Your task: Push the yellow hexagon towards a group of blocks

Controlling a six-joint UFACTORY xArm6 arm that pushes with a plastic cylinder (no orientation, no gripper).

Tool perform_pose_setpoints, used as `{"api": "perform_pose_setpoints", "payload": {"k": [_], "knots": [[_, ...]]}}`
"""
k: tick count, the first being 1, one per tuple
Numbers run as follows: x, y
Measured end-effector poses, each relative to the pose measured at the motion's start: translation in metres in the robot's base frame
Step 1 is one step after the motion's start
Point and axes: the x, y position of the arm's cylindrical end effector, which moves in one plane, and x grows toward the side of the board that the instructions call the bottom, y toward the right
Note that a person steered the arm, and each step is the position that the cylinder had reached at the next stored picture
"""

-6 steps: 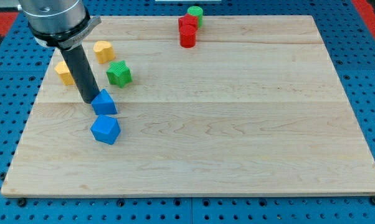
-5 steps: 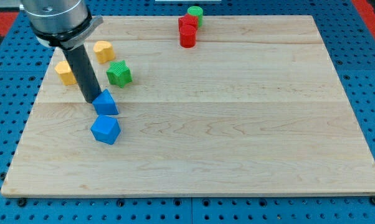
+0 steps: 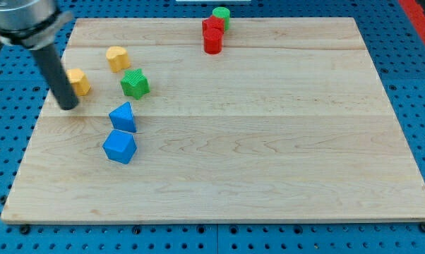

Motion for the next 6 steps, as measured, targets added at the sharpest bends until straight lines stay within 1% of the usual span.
{"api": "perform_pose_setpoints", "payload": {"k": [1, 2, 3, 4, 5, 6], "knots": [[-0.011, 0.004], [-0.042, 0.002], [-0.075, 0.040], [-0.105, 0.053], [-0.124, 0.068], [-0.126, 0.023]]}}
